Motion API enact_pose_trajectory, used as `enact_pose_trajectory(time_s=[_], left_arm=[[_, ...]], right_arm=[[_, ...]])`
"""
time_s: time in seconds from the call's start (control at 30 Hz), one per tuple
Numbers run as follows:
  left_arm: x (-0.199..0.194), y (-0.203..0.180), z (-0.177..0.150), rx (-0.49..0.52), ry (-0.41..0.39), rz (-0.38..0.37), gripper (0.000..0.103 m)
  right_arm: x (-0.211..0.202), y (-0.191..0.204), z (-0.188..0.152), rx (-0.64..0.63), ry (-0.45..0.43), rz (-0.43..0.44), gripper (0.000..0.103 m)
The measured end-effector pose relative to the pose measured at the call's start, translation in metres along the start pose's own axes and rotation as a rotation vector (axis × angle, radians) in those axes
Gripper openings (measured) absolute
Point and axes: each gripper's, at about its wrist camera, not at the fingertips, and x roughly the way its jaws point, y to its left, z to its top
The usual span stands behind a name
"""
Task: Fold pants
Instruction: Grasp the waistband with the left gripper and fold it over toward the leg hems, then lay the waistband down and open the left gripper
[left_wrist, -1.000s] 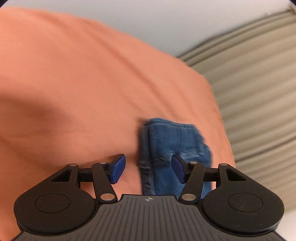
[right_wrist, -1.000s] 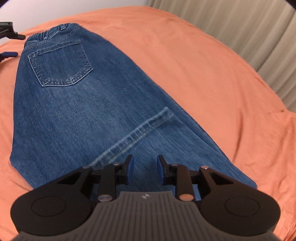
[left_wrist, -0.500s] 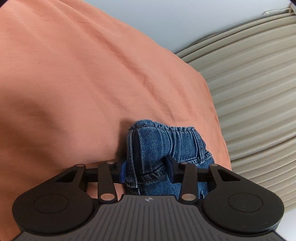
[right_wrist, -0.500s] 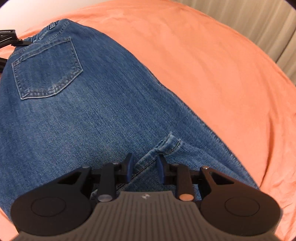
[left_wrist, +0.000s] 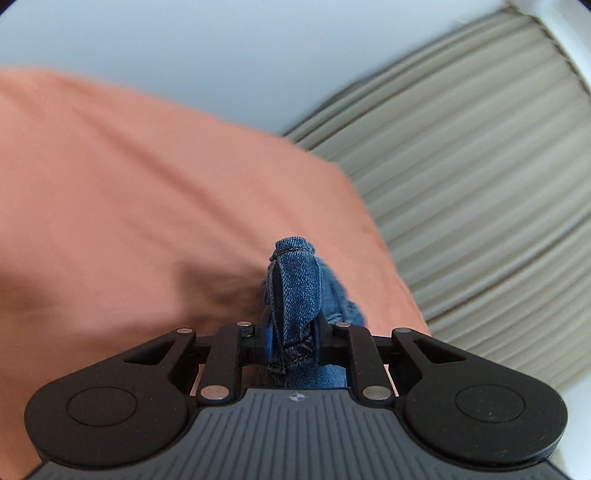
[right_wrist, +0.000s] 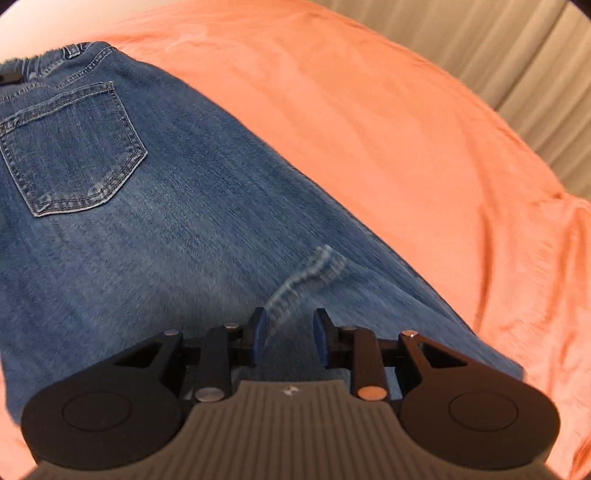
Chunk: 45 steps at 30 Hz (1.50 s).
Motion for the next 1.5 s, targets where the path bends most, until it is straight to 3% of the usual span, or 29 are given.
enact_pose_trajectory(time_s=[0.1,0.2,0.43,0.5,0.6,0.73,0.8,0.93,1.07,1.2,1.3,1.5], left_arm=[[-0.020,-0.042,-0.010,0.112,-0.034,-0.050,0.019],[-0.045,-0.093,-0.033,0.286,-0.064,-0.112,0.019],[-0.065,-0.195,-0.130,0.652,0.066,-0.208,0.019],[-0.060,-0.211,-0.163,0.742,0.144,-0.225,0.019],[-0.045,-0.221,-0.210,0.806,0.324,-0.226,0.019],[-0.018,-0.216,-0.268,0.890,0.557,-0.178,0.020],[-0.016,-0.208,-0.287,0.932,0.585,-0.148,0.020],[-0.011,-0.206,-0.286,0.943,0.659,-0.138,0.032],[-0.016,-0.208,-0.265,0.815,0.737,-0.191,0.049],[-0.021,-0.210,-0.249,0.747,0.787,-0.217,0.053],[-0.023,-0.211,-0.236,0.672,0.802,-0.266,0.057],[-0.028,-0.215,-0.196,0.666,0.726,-0.304,0.066]], right_arm=[[-0.026,0.003,-0.012,0.018,-0.029,0.034,0.023],[-0.049,0.003,-0.025,0.010,-0.048,0.038,0.023],[-0.097,-0.013,-0.060,0.108,-0.105,-0.001,0.029],[-0.107,-0.019,-0.075,0.147,-0.110,0.003,0.029],[-0.117,-0.026,-0.096,0.190,-0.111,-0.007,0.029],[-0.120,-0.036,-0.131,0.282,-0.097,-0.006,0.029],[-0.118,-0.037,-0.148,0.319,-0.091,0.003,0.029],[-0.114,-0.037,-0.169,0.377,-0.093,0.023,0.030],[-0.112,-0.038,-0.172,0.405,-0.112,0.040,0.032],[-0.120,-0.038,-0.169,0.417,-0.166,0.049,0.048],[-0.135,-0.038,-0.167,0.415,-0.206,0.049,0.053],[-0.147,-0.035,-0.150,0.438,-0.272,0.072,0.080]])
